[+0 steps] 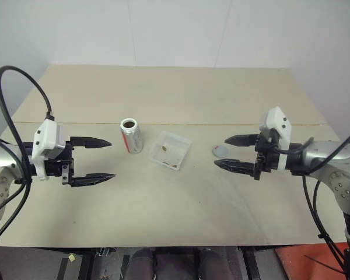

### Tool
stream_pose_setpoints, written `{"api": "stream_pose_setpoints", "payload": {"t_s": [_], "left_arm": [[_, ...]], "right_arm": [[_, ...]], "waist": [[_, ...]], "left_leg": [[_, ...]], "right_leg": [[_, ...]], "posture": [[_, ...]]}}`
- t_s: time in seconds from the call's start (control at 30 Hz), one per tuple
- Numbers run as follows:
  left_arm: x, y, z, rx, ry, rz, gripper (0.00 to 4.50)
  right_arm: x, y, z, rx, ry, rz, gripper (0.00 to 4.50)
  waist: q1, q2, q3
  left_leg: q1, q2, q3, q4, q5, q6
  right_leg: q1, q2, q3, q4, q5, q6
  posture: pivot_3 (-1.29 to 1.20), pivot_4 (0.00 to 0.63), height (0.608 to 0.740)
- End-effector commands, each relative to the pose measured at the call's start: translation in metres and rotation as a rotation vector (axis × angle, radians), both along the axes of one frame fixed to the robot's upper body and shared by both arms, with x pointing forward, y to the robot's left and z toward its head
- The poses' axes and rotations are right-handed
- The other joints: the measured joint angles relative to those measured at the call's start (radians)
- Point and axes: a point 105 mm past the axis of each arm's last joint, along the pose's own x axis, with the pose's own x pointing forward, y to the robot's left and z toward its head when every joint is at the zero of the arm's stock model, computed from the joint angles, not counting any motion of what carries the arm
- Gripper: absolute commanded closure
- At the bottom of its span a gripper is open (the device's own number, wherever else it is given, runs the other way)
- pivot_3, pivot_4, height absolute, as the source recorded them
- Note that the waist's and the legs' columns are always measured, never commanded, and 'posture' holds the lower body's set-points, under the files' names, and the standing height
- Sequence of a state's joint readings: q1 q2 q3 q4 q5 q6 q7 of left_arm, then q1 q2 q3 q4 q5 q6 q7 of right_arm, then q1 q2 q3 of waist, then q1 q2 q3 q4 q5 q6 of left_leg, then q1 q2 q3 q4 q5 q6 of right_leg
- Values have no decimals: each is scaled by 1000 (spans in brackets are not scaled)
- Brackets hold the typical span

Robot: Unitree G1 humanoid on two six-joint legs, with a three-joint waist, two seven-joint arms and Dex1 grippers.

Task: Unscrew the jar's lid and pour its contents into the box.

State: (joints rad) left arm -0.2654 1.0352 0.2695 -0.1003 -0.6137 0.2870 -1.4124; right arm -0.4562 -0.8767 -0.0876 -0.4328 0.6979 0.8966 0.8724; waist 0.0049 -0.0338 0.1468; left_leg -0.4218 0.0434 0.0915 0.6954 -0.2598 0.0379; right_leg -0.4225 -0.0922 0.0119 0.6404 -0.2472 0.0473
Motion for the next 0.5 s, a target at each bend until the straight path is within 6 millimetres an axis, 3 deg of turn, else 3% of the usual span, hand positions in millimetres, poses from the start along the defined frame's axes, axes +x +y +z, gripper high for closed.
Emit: {"api": "stream_pose_setpoints", "payload": {"t_s": [0.03,0.5], "left_arm": [[-2,-3,9,-24,-21,-43,19],[-1,-9,5,-66,6,-80,19]], "right_arm": [[-4,-1,15,-10,-82,6,0],[-12,-4,18,1,-86,-17,0]], "waist": [[0,0,0],[2,0,0]], "left_leg": [[0,0,0,0,0,0],[0,0,-1,0,0,0]], "right_leg": [[0,0,0,0,0,0],[0,0,1,0,0,0]], "posture": [[0,150,740],[0,150,740]]}}
